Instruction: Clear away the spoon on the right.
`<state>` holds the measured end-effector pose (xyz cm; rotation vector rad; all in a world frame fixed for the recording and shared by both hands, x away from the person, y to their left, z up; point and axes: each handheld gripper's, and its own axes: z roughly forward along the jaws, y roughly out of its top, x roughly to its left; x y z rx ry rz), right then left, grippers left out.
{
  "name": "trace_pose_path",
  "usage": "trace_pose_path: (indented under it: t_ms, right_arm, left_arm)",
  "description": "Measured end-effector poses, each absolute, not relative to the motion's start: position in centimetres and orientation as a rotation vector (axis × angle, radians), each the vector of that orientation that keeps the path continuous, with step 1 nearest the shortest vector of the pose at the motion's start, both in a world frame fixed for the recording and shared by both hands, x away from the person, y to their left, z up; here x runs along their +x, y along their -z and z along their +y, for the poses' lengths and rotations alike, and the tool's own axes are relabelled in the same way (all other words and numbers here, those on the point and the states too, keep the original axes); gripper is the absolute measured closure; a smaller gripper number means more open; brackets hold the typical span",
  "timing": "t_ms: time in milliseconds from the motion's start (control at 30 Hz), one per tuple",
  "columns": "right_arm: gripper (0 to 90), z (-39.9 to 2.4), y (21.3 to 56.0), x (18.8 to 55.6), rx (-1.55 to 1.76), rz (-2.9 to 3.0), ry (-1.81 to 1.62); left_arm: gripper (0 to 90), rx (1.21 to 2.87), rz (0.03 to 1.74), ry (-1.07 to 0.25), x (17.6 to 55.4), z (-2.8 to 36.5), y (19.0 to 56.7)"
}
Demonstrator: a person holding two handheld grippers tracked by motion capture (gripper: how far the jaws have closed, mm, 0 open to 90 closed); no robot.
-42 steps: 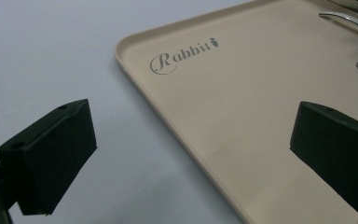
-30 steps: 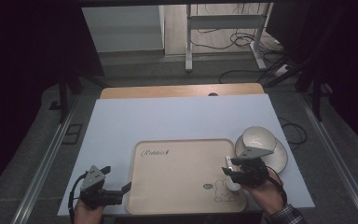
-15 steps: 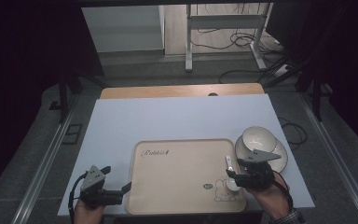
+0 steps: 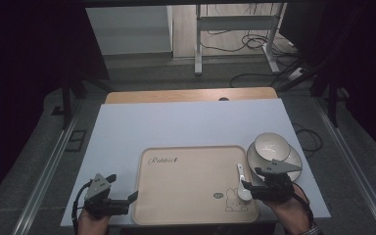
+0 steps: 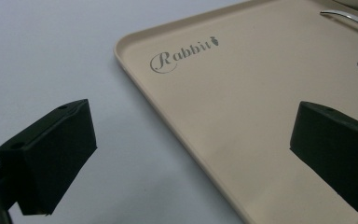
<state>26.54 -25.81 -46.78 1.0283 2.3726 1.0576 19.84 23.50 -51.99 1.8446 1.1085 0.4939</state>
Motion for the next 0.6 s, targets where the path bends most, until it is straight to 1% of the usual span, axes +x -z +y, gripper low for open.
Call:
trace_pose_path:
  t_ms: [600]
  right_arm:
    - [25.6,-26.44,46.88,25.71,1.038,2.338,-1.058]
  left_arm:
    - [0.0,1.846,1.111,-0.492,19.87,23.5,52.02]
